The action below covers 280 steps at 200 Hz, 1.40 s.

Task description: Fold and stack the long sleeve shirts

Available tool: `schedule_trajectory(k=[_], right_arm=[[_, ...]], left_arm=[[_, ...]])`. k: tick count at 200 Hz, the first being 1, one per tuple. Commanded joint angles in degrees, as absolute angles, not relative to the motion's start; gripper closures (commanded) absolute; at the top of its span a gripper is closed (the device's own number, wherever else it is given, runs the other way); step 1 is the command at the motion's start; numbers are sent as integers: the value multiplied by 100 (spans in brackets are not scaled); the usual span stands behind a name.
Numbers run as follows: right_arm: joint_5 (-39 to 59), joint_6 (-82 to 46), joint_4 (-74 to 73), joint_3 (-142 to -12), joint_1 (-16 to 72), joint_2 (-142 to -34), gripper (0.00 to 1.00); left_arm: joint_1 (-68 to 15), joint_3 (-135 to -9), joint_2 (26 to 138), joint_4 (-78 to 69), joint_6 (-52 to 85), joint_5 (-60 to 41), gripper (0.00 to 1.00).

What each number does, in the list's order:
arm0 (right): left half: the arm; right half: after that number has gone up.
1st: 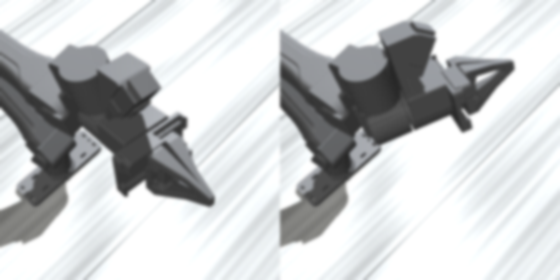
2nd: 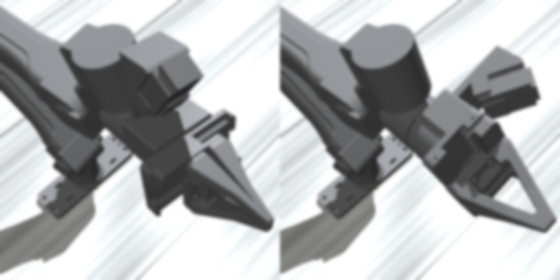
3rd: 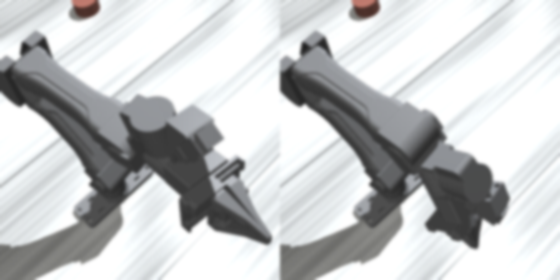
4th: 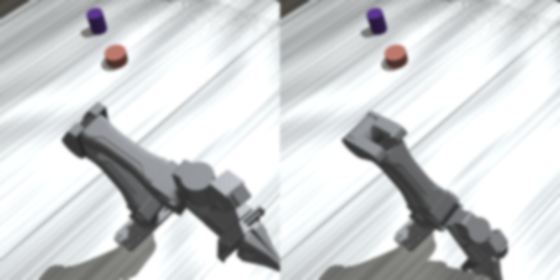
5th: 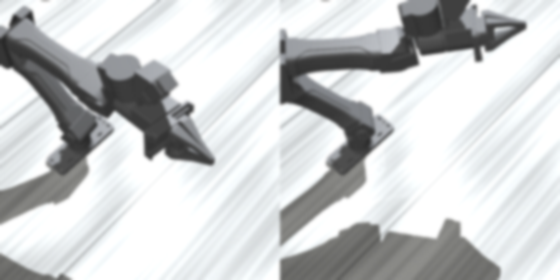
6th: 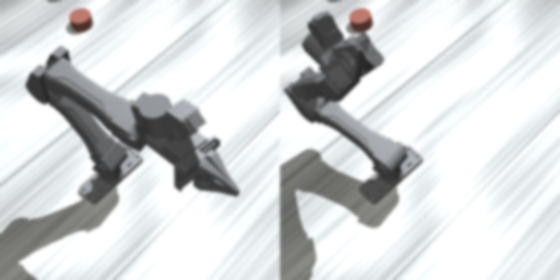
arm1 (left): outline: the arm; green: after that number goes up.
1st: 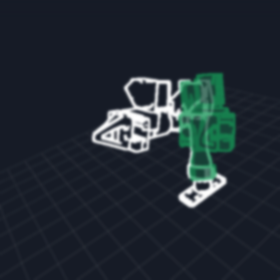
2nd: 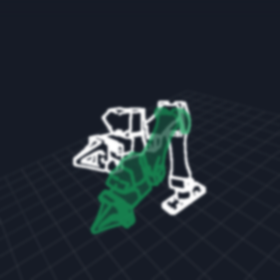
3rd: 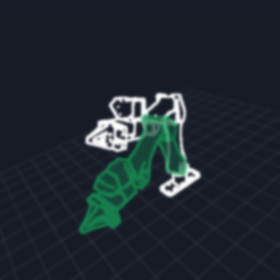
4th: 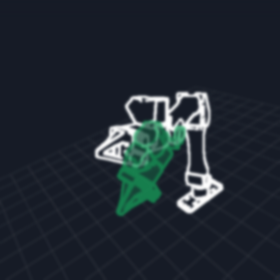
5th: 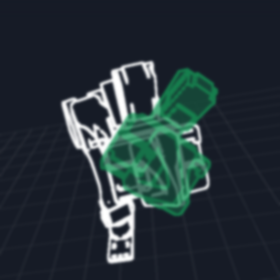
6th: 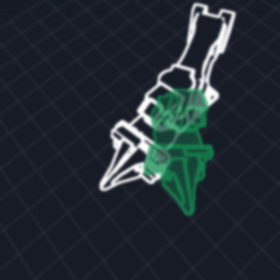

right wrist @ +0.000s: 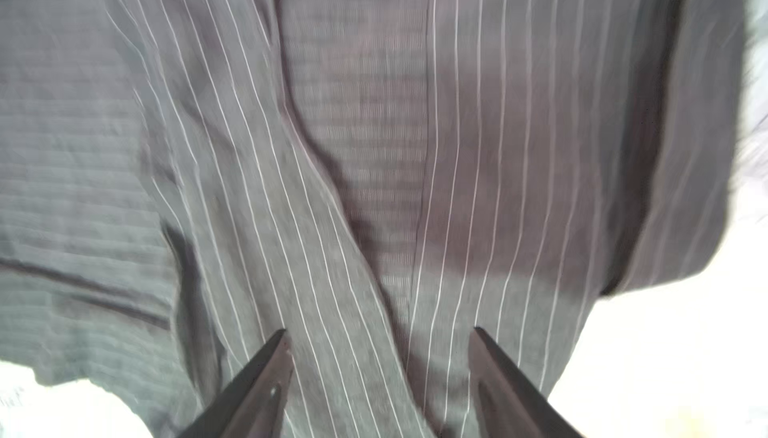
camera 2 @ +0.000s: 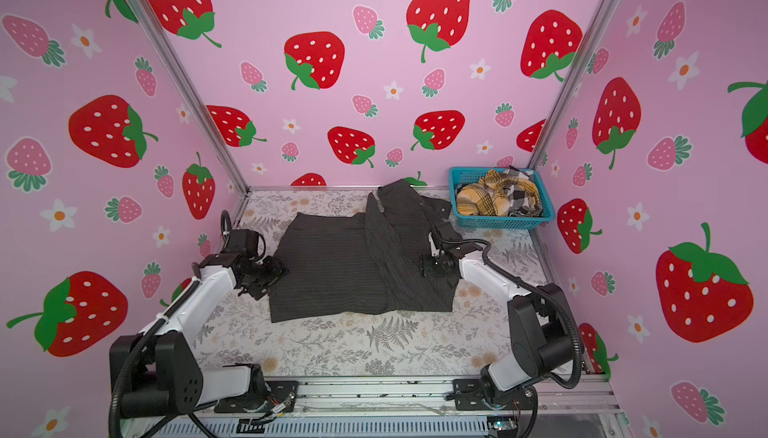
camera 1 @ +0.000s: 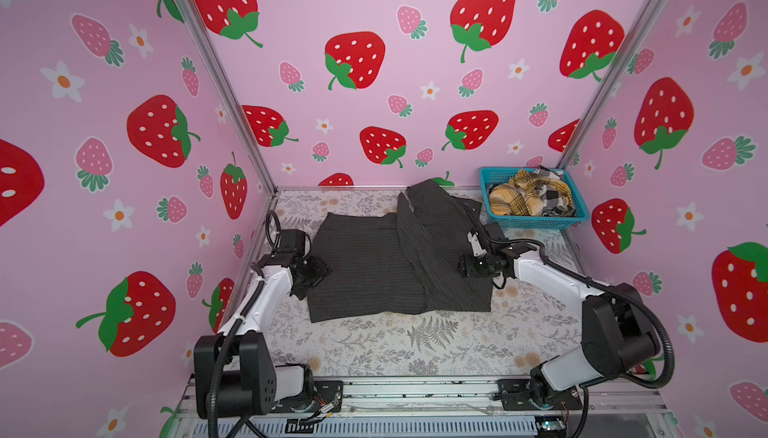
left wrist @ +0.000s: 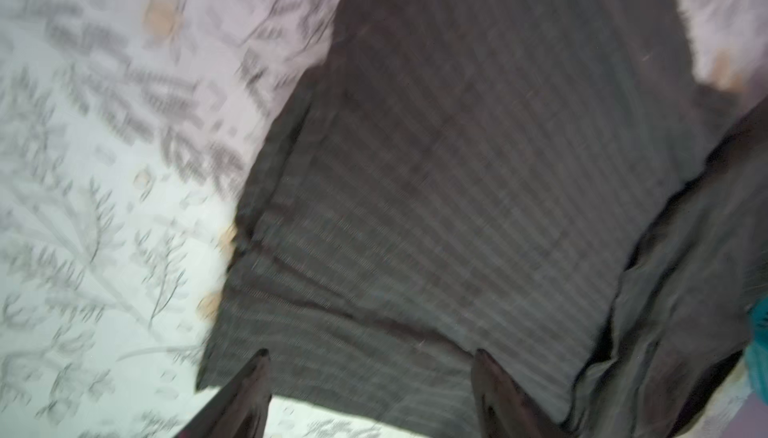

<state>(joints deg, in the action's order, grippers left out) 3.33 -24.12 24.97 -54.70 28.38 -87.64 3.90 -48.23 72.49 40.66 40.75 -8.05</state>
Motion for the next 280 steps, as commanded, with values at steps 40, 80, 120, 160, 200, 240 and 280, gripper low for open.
schedule_trajectory(k=[40,80,120,160,200,240,280], right_arm=[[472,-2450,2494,-4995,2882,-9018,45],[446,-2624,2461,-4707,2979,-8959,52],[284,-2803,2434,-4430,3015,-8841,66],[228,-2896,2423,-4447,3015,-8766,70],[193,-2943,2405,-4439,3018,-8706,71],[288,-2988,2311,-4351,3015,-8633,60],[302,-3006,2251,-4315,3015,-8620,62]], left_arm=[[954,-4324,6851,5013,4178,-916,16],[1288,-4154,6943,5204,4382,-1010,19],[1319,-4018,7372,4892,4403,-1141,28],[1319,-3786,7873,4628,4465,-1250,51],[1325,-3817,7872,4567,4446,-1015,63],[1319,-4003,8070,4519,4272,-643,46],[1302,-3890,8264,4108,4294,-682,55]])
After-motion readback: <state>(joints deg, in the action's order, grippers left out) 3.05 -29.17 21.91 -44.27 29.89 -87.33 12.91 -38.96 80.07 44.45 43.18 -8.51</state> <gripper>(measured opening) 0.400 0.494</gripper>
